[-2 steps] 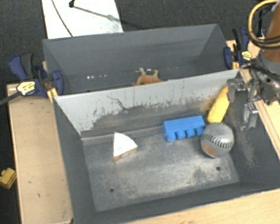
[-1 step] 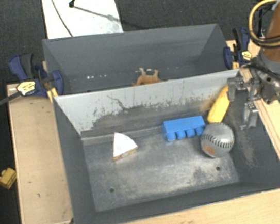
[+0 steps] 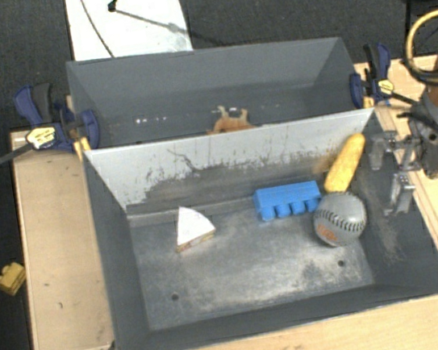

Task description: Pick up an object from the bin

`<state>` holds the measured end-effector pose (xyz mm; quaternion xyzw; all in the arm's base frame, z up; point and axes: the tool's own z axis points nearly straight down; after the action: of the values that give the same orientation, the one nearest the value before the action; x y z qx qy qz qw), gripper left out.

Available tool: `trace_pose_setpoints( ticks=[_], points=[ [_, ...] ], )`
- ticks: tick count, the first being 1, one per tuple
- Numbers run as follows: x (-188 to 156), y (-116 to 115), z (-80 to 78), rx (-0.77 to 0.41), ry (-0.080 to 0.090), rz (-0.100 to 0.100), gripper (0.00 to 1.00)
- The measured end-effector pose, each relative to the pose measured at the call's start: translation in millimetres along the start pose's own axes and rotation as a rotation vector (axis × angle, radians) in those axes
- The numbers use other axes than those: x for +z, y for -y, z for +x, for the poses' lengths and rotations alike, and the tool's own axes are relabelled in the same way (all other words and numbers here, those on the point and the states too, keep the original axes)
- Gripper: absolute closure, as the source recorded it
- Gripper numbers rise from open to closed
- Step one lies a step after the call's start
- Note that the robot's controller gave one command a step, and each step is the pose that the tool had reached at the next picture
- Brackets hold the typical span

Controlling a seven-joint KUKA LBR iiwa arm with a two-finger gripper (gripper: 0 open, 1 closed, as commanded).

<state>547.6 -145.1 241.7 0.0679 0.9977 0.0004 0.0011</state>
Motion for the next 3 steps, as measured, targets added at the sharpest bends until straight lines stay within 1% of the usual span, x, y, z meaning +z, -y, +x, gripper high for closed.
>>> trace_pose_setpoints(
  ticks=[1,2,3],
  points=[
    [6.0,-17.8,6.6,-0.007,0.002,0.002,0.0],
    [71.7,-40.2,-3.7,-0.221,0.007,0.002,0.0],
    [107.0,-51.4,23.8,-0.116,0.0,0.0,0.0]
  ],
)
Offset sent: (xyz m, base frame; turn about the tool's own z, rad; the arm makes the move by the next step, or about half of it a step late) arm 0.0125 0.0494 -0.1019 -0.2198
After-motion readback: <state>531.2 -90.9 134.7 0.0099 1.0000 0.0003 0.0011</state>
